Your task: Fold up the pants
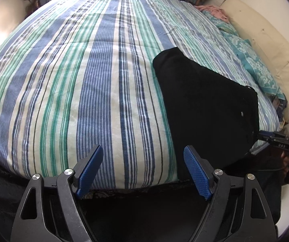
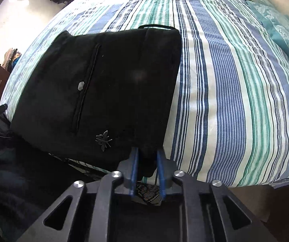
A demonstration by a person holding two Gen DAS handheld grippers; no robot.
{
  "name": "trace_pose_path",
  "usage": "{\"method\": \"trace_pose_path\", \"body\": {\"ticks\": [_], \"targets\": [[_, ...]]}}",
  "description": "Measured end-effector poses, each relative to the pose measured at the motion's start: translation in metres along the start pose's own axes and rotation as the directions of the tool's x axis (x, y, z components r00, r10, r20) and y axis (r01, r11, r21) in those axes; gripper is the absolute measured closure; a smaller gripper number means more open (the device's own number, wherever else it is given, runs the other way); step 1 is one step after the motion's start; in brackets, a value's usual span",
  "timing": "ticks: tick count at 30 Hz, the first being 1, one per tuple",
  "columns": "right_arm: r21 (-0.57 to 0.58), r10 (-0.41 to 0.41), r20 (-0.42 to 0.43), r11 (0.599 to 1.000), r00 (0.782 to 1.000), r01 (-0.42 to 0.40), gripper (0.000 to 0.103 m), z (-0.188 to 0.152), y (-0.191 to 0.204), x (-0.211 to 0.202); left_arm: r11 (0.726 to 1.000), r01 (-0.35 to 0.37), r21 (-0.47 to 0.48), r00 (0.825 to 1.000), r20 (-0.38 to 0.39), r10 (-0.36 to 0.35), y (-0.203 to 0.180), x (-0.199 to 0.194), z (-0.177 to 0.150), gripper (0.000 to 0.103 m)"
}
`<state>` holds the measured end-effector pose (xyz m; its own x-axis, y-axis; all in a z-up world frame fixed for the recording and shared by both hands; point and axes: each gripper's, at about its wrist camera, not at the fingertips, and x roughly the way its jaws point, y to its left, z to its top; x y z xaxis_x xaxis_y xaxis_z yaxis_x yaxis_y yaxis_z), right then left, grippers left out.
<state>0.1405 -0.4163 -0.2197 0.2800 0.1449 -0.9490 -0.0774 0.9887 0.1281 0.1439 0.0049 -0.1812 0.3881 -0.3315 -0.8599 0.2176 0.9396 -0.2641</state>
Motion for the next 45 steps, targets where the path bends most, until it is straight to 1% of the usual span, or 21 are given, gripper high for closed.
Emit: {"method": "trace_pose_path", "body": {"ticks": [1,4,7,10,11,12,13,14,15,16,18,22,25,28,30,34,35,37,38,41,45], "targets": [[0.008,-0.004,0.019,1.0,1.0,0.003,0.055,0.001,-0.004,-0.01,1.0,-0.008,0.019,1.0,0.016,0.008,-0.005,-0.003,0.001,0.019],[0.03,-0.006,0.157,1.0,0.988,0.001,0.055,0.016,-0.009,-0.047,0.996,-0.019,0.086,0.999,0.049,0.015,-0.028,-0.003,0.006,0.019],[-0.007,0.034,0.286,0.999,0.958,-0.033,0.055,0.042,0.007,-0.068,0.986,-0.008,0.164,0.999,0.041,0.001,-0.06,0.009,0.013,0.019],[-0.041,0.11,0.358,0.994,0.927,-0.102,0.059,0.068,0.026,-0.057,0.967,-0.012,0.255,1.0,0.017,0.008,-0.092,0.03,0.012,0.016],[-0.037,0.112,0.354,0.994,0.929,-0.105,0.066,0.076,0.028,-0.042,0.961,-0.015,0.276,1.0,-0.013,0.019,-0.097,0.042,0.01,0.016],[-0.004,0.065,0.324,0.998,0.944,-0.068,0.077,0.083,0.025,-0.02,0.956,-0.018,0.293,0.998,-0.05,0.034,-0.1,0.055,0.006,0.016],[0.049,-0.003,0.259,0.999,0.966,-0.01,0.08,0.087,0.02,0.006,0.952,-0.023,0.306,0.995,-0.086,0.052,-0.102,0.067,0.002,0.016],[0.116,-0.044,0.174,0.993,0.984,0.023,0.078,0.086,0.008,0.034,0.95,-0.033,0.311,0.993,-0.095,0.066,-0.102,0.075,-0.002,0.016],[0.181,-0.026,0.146,0.983,0.989,-0.001,0.078,0.08,-0.004,0.052,0.95,-0.043,0.308,0.993,-0.091,0.075,-0.101,0.076,-0.004,0.015],[0.225,0.004,0.201,0.973,0.98,-0.051,0.078,0.076,-0.02,0.051,0.955,-0.039,0.293,0.994,-0.088,0.068,-0.099,0.073,-0.005,0.015],[0.275,0.037,0.239,0.956,0.97,-0.104,0.076,0.07,-0.028,0.039,0.966,-0.031,0.257,0.996,-0.076,0.052,-0.095,0.061,-0.005,0.015],[0.26,-0.034,0.295,0.965,0.955,-0.046,0.071,0.052,-0.018,-0.005,0.968,-0.095,0.232,0.995,-0.008,0.1,-0.091,0.042,0.0,0.015],[0.237,-0.043,0.318,0.971,0.947,-0.036,0.063,0.027,-0.002,-0.036,0.963,-0.139,0.23,0.99,0.011,0.14,-0.092,0.038,0.002,0.015],[0.184,-0.019,0.298,0.982,0.954,-0.038,0.062,0.011,0.022,-0.042,0.96,-0.162,0.23,0.986,0.005,0.165,-0.093,0.04,0.0,0.015],[0.155,-0.005,0.261,0.987,0.965,-0.037,0.062,0.001,0.039,-0.035,0.955,-0.177,0.237,0.983,-0.002,0.183,-0.093,0.042,-0.003,0.015],[0.097,-0.066,0.127,0.994,0.99,0.054,0.062,-0.015,0.057,0.004,0.948,-0.199,0.247,0.978,-0.005,0.207,-0.095,0.042,-0.005,0.015],[0.096,-0.067,0.102,0.994,0.992,0.057,0.061,-0.018,0.058,0.013,0.947,-0.205,0.248,0.977,-0.002,0.212,-0.094,0.042,-0.004,0.015],[0.084,-0.085,0.111,0.994,0.99,0.076,0.059,-0.021,0.061,0.015,0.945,-0.215,0.247,0.975,0.007,0.22,-0.092,0.041,-0.002,0.015],[0.076,-0.089,0.113,0.994,0.99,0.081,0.054,-0.021,0.063,0.013,0.945,-0.218,0.244,0.975,0.01,0.222,-0.091,0.04,-0.002,0.015],[0.077,-0.073,0.124,0.995,0.99,0.064,0.047,-0.022,0.065,0.008,0.953,-0.206,0.223,0.977,0.002,0.211,-0.084,0.038,0.001,0.015],[0.143,0.003,0.2,0.989,0.98,-0.032,0.039,-0.029,0.049,-0.011,0.979,-0.152,0.137,0.988,-0.014,0.155,-0.059,0.035,0.009,0.014]]}}
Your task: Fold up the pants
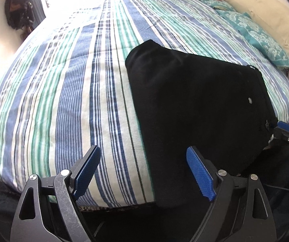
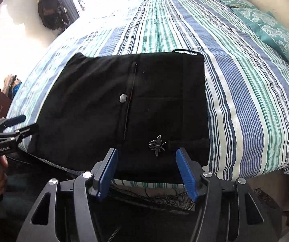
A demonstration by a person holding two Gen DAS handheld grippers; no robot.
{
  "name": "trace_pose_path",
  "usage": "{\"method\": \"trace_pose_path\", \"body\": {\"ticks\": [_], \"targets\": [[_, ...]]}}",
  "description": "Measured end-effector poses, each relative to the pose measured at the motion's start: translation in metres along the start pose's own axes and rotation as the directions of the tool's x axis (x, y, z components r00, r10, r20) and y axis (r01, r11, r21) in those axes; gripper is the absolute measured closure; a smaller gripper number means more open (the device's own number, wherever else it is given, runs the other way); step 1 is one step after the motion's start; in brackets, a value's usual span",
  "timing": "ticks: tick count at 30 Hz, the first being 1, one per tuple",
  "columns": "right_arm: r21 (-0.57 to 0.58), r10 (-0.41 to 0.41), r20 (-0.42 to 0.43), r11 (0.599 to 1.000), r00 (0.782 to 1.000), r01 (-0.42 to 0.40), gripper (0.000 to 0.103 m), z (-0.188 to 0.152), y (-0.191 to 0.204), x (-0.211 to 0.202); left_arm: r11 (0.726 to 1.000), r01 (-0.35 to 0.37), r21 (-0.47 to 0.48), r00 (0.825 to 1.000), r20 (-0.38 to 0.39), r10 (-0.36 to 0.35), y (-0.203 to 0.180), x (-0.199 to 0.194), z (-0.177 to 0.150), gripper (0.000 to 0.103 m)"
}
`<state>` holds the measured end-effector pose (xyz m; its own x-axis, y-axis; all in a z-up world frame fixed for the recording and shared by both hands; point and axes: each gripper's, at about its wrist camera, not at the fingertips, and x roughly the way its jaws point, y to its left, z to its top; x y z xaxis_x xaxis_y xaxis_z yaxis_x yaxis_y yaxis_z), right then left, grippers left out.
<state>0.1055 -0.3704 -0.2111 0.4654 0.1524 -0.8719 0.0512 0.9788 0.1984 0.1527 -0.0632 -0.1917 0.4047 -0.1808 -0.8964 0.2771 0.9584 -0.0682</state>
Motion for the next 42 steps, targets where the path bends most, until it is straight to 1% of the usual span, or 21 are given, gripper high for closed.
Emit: {"method": "trace_pose_path", "body": {"ticks": [3,4,7,9,12,14,16,17,18,19,21,22,23,24,25,27,28,31,35,39,42], "targets": [[0.134,0.073,0.095,0.987,0.993,-0.086,0.029,0.001,-0.035,-0.022,0.993,0.076,-0.09,0.997,-0.026,-0.078,0.026,0.009,0.002,0.014],[0.185,0.091,0.117,0.976,0.989,-0.111,0.029,0.002,-0.05,-0.027,0.986,0.111,-0.121,0.993,-0.031,-0.116,0.032,0.013,0.003,0.014],[0.287,0.17,0.156,0.935,0.973,-0.21,0.029,0.012,-0.098,-0.025,0.947,0.247,-0.204,0.967,-0.016,-0.256,0.048,0.023,0.009,0.014],[0.329,0.255,0.101,0.904,0.962,-0.274,0.029,0.022,-0.121,-0.006,0.918,0.319,-0.236,0.94,-0.043,-0.338,0.052,0.037,0.014,0.014],[0.36,0.374,-0.003,0.866,0.927,-0.348,0.029,0.031,-0.133,0.031,0.891,0.388,-0.238,0.906,-0.082,-0.416,0.048,0.057,0.022,0.014],[0.363,0.392,-0.084,0.868,0.916,-0.338,0.029,0.034,-0.128,0.055,0.888,0.397,-0.23,0.9,-0.093,-0.426,0.042,0.067,0.026,0.013],[0.374,0.455,-0.137,0.846,0.88,-0.379,0.025,0.035,-0.119,0.075,0.885,0.414,-0.213,0.893,-0.091,-0.44,0.035,0.07,0.029,0.009],[0.363,0.482,-0.14,0.837,0.865,-0.409,0.025,0.035,-0.113,0.079,0.888,0.413,-0.204,0.894,-0.096,-0.438,0.031,0.072,0.031,0.008],[0.352,0.52,-0.151,0.823,0.841,-0.446,0.023,0.036,-0.105,0.083,0.893,0.405,-0.194,0.897,-0.104,-0.43,0.025,0.074,0.032,0.006],[0.338,0.532,-0.167,0.821,0.83,-0.459,0.023,0.036,-0.097,0.086,0.898,0.403,-0.178,0.898,-0.114,-0.425,0.019,0.075,0.033,0.005],[0.291,0.513,-0.188,0.843,0.837,-0.452,0.023,0.036,-0.084,0.087,0.902,0.411,-0.134,0.891,-0.148,-0.428,0.003,0.08,0.034,0.005],[0.279,0.508,-0.19,0.848,0.84,-0.45,0.023,0.036,-0.081,0.087,0.916,0.388,-0.107,0.901,-0.163,-0.401,-0.006,0.081,0.034,0.025],[0.279,0.502,-0.189,0.851,0.844,-0.444,0.027,0.037,-0.08,0.087,0.924,0.374,-0.083,0.908,-0.17,-0.383,-0.014,0.081,0.035,0.038],[0.276,0.49,-0.191,0.858,0.85,-0.433,0.036,0.036,-0.079,0.087,0.939,0.336,-0.071,0.924,-0.17,-0.343,-0.019,0.079,0.037,0.049],[0.263,0.478,-0.194,0.866,0.856,-0.424,0.042,0.037,-0.077,0.086,0.946,0.317,-0.063,0.932,-0.162,-0.323,-0.023,0.075,0.039,0.066],[0.234,0.474,-0.186,0.872,0.86,-0.43,0.056,0.039,-0.07,0.081,0.953,0.299,-0.036,0.942,-0.145,-0.301,-0.027,0.062,0.043,0.08],[0.213,0.474,-0.178,0.874,0.863,-0.436,0.059,0.039,-0.064,0.076,0.952,0.306,-0.027,0.943,-0.13,-0.306,-0.028,0.054,0.045,0.083],[0.18,0.488,-0.137,0.868,0.862,-0.462,0.067,0.046,-0.047,0.06,0.932,0.362,-0.014,0.93,-0.06,-0.363,-0.023,0.026,0.056,0.084],[0.139,0.557,-0.069,0.827,0.828,-0.545,0.069,0.072,-0.017,0.04,0.927,0.374,-0.014,0.927,0.029,-0.374,-0.005,-0.006,0.086,0.084],[0.068,0.581,-0.004,0.812,0.814,-0.58,0.069,0.125,0.024,0.031,0.934,0.355,-0.035,0.928,0.132,-0.348,0.034,-0.026,0.134,0.084],[0.032,0.58,0.041,0.813,0.813,-0.582,0.069,0.174,0.049,0.036,0.941,0.332,-0.06,0.93,0.19,-0.315,0.066,-0.028,0.165,0.084]]}}
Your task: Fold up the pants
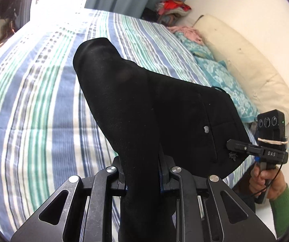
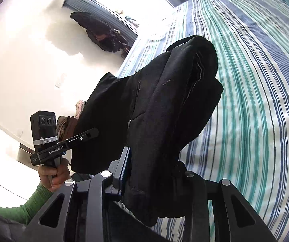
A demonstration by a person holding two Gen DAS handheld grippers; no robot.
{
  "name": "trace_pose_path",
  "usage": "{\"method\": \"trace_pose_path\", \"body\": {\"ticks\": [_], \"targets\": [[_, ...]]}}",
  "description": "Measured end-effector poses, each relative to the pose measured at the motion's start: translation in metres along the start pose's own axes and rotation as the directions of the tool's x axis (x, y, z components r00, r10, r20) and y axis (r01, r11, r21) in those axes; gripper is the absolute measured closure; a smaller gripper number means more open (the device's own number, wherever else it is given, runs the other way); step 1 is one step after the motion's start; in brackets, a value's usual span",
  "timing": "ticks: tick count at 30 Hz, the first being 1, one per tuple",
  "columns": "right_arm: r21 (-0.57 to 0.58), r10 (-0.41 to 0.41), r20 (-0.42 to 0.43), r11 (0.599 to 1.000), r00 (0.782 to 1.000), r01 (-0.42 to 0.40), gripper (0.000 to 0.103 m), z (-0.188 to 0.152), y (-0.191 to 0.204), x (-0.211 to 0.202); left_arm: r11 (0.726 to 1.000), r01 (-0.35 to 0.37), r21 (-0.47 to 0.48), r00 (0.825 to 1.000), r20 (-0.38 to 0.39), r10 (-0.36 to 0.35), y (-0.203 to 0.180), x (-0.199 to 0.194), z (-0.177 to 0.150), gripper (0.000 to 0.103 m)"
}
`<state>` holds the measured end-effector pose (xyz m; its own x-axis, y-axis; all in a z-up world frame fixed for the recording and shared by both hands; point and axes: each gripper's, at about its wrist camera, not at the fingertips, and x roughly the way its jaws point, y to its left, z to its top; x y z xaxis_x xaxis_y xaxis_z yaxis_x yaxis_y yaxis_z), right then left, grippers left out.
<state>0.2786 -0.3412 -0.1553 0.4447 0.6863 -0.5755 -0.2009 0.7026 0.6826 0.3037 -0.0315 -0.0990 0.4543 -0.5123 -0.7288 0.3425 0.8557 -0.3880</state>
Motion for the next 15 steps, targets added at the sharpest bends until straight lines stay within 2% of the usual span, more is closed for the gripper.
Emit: {"method": "trace_pose_path", "body": {"ticks": [3,5,6,7,8,9,10,11,13,14,15], "targets": [[0.007,0.004,0.02,1.0,1.0,-0.004,0.069,0.038,0.002,0.038,0.998,-0.057,-0.015,0.998,0.004,0.057,0.033,0.018,0.013,0.081],[0.054,-0.021,0.013,0.998,1.0,0.021,0.066,0.045,-0.01,0.064,0.986,-0.162,-0.046,0.985,-0.062,0.159,0.061,0.056,0.002,0.06],[0.094,-0.061,0.001,0.994,0.998,0.06,0.063,0.044,-0.026,0.08,0.967,-0.246,-0.066,0.964,-0.117,0.237,0.075,0.08,-0.011,0.043],[0.14,-0.127,-0.027,0.982,0.992,0.13,0.061,0.038,-0.044,0.096,0.939,-0.334,-0.075,0.931,-0.18,0.317,0.094,0.099,-0.025,0.041],[0.197,-0.214,-0.084,0.954,0.973,0.227,0.055,0.029,-0.066,0.112,0.931,-0.352,-0.096,0.921,-0.214,0.326,0.109,0.109,-0.036,0.034],[0.251,-0.264,-0.155,0.922,0.952,0.297,0.046,0.018,-0.087,0.126,0.936,-0.318,-0.148,0.94,-0.174,0.292,0.119,0.103,-0.043,0.025],[0.316,-0.216,-0.124,0.917,0.968,0.245,0.045,0.012,-0.099,0.128,0.929,-0.32,-0.187,0.944,-0.147,0.295,0.123,0.093,-0.045,0.018],[0.35,-0.19,-0.081,0.914,0.978,0.207,0.045,0.01,-0.101,0.123,0.916,-0.342,-0.209,0.938,-0.132,0.32,0.124,0.083,-0.046,0.018],[0.353,-0.164,-0.055,0.919,0.985,0.173,0.042,0.008,-0.097,0.112,0.912,-0.36,-0.198,0.933,-0.091,0.349,0.121,0.062,-0.046,0.019],[0.333,-0.17,-0.048,0.926,0.984,0.177,0.041,0.007,-0.095,0.103,0.914,-0.366,-0.175,0.931,-0.062,0.361,0.115,0.051,-0.048,0.019],[0.301,-0.192,-0.034,0.934,0.981,0.193,0.034,0.005,-0.09,0.092,0.911,-0.386,-0.144,0.922,-0.04,0.384,0.107,0.041,-0.052,0.017]]}}
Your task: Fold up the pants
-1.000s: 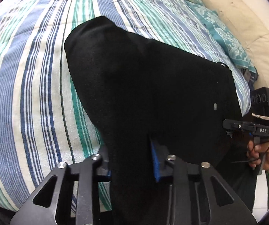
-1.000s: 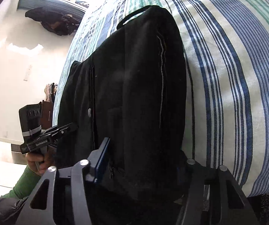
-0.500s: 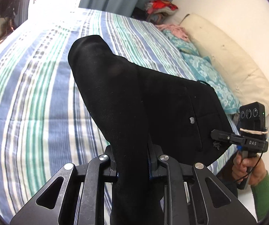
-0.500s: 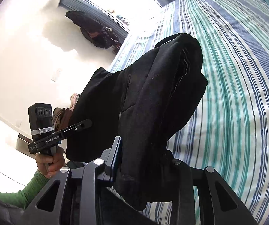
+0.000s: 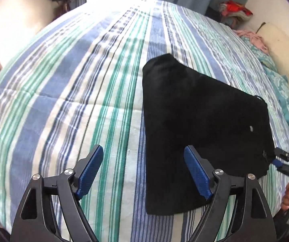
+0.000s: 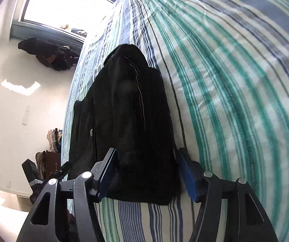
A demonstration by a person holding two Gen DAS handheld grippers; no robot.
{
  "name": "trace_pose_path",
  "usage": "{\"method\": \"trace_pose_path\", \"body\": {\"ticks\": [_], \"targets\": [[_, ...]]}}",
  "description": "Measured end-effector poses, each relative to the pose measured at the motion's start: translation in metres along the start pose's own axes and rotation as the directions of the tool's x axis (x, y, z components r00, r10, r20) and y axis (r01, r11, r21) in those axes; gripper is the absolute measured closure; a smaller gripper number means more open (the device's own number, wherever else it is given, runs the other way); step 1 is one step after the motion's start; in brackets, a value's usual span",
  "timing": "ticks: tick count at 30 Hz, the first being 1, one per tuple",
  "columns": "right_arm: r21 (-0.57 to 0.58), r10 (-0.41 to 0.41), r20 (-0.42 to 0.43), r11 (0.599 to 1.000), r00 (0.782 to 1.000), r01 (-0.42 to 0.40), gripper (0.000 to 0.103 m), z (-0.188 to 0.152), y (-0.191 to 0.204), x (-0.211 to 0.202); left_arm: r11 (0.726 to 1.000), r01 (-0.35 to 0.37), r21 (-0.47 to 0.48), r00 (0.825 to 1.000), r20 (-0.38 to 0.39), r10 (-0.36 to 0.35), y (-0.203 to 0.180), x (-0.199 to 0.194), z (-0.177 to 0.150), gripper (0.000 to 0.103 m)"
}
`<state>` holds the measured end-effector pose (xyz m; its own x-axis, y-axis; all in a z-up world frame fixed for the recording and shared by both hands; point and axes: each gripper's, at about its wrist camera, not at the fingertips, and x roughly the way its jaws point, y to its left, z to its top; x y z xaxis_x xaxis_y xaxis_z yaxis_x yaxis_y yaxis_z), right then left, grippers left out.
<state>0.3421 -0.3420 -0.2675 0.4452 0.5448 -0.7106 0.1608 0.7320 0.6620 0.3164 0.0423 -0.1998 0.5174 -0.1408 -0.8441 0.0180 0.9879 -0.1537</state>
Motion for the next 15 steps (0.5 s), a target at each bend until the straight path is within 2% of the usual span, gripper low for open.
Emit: {"method": "trace_pose_path", "body": {"ticks": [1,3,4,6,8,12,15], "targets": [[-0.039,-0.03,0.027,0.999,0.999,0.031,0.029,-0.003,0.003,-0.013,0.999,-0.033,0.028,0.999,0.019,0.033,-0.002,-0.007,-0.001,0.013],[-0.113,-0.099,0.097,0.988,0.99,0.109,0.015,-0.011,0.007,-0.038,0.992,-0.105,0.074,0.993,0.058,0.101,-0.015,-0.024,-0.01,0.011],[-0.141,-0.126,0.125,0.98,0.984,0.143,0.013,-0.019,0.01,-0.052,0.988,-0.124,0.088,0.99,0.078,0.117,-0.015,-0.028,-0.012,0.01],[-0.173,-0.178,0.166,0.963,0.97,0.206,0.002,-0.036,0.016,-0.066,0.983,-0.144,0.111,0.986,0.096,0.134,-0.024,-0.036,-0.025,0.006],[-0.172,-0.208,0.202,0.955,0.957,0.244,0.0,-0.052,0.019,-0.079,0.978,-0.163,0.131,0.983,0.108,0.149,-0.034,-0.044,-0.041,0.006],[-0.102,-0.264,0.215,0.951,0.94,0.291,0.0,-0.091,0.014,-0.086,0.967,-0.191,0.17,0.977,0.127,0.17,-0.047,-0.055,-0.059,0.006],[-0.117,-0.314,0.27,0.928,0.91,0.354,0.0,-0.123,0.026,-0.098,0.968,-0.173,0.179,0.98,0.128,0.152,-0.056,-0.064,-0.071,0.006]]}}
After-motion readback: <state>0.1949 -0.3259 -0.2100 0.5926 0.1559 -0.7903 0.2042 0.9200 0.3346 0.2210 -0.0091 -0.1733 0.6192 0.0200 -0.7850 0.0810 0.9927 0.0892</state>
